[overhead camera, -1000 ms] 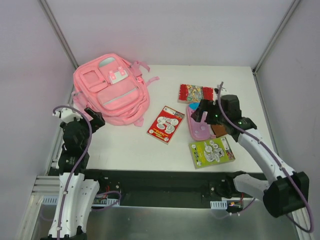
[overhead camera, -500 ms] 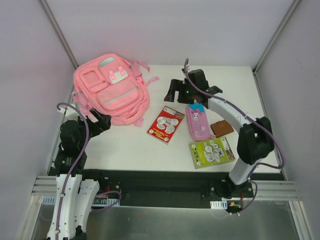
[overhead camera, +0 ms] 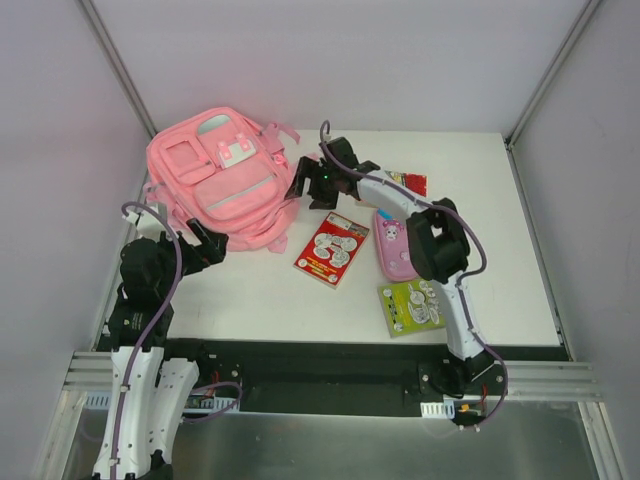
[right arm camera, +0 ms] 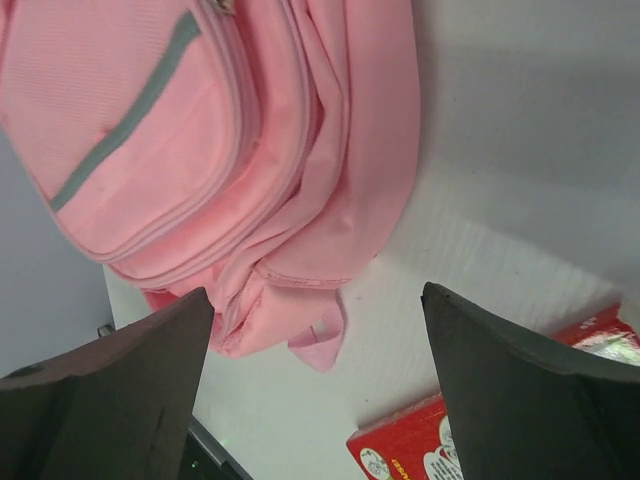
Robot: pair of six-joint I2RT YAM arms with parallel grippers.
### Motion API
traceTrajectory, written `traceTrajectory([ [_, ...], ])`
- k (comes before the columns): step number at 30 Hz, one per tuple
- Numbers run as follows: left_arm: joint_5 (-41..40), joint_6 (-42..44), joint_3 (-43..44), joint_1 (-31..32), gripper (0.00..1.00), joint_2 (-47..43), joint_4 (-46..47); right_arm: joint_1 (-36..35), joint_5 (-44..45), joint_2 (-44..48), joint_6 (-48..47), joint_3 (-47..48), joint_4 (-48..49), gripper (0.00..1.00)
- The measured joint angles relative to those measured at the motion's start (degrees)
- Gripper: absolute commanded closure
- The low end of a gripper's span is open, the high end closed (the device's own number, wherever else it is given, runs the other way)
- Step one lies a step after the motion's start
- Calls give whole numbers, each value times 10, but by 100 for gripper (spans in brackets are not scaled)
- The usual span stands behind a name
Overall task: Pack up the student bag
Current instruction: Adjust the student bag at the center of the board.
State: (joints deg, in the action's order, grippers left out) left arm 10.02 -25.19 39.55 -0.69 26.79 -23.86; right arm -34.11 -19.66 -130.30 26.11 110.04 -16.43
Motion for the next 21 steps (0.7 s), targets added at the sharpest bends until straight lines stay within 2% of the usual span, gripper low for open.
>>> traceTrajectory([
  [6,1,10,10,0,1,0,-10,-28,16,-54,44,24,-8,8],
  [10,1,14,11,0,1,1,-10,-36,23,-71,62,39,-5,11],
  [12,1,14,11,0,1,1,-11,-38,27,-75,70,42,-2,17],
  [14,2,14,11,0,1,1,-13,-39,29,-77,78,42,-1,31],
  [16,5,16,11,0,1,1,-16,-39,29,-78,85,41,4,34],
  [17,11,19,11,0,1,1,-16,-40,29,-78,88,40,8,48],
  [18,16,22,12,0,1,2,-17,-41,29,-78,90,37,13,55],
  [19,21,26,12,0,1,2,-19,-42,29,-78,92,33,18,67],
  [21,26,37,15,0,1,3,-21,-44,28,-78,94,17,35,73],
])
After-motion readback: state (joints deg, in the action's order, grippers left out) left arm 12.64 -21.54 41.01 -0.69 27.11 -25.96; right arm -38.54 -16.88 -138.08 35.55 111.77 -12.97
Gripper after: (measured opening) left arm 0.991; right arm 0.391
